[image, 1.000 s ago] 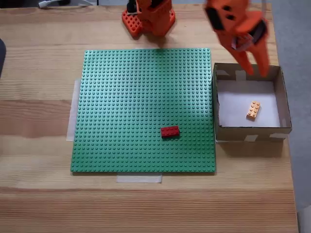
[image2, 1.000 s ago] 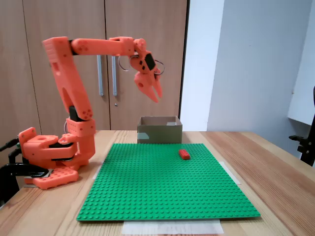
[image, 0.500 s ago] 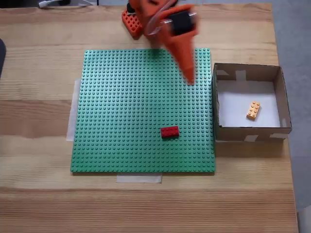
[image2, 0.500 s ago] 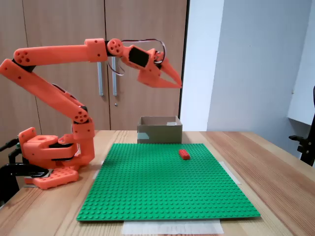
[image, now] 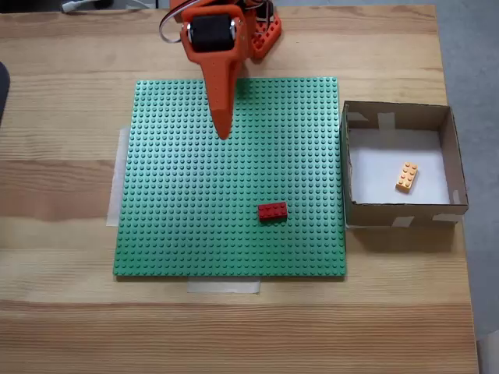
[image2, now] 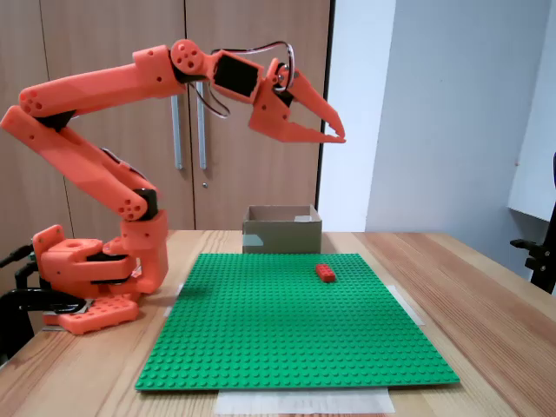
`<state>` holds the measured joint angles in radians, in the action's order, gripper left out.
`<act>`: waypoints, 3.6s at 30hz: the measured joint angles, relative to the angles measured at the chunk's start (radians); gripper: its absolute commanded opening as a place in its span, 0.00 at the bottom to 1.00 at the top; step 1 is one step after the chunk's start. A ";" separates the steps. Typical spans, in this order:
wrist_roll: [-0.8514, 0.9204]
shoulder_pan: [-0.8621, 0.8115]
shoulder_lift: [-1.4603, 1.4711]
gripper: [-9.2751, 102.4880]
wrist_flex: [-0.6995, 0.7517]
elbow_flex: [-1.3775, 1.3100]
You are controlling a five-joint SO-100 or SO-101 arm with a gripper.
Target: Pick the yellow lego block and put it in the box.
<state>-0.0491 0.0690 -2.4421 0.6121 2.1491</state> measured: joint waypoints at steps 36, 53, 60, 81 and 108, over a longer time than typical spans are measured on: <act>-0.003 -0.049 -0.795 0.07 0.011 0.813; 0.066 -0.052 -0.813 0.07 0.038 0.969; 0.086 -0.061 -0.813 0.07 0.072 0.980; 0.118 -0.061 -0.813 0.07 0.212 1.003; 0.081 -0.063 -0.813 0.07 0.235 1.017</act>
<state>0.0322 0.0061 -3.2551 0.8468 3.1661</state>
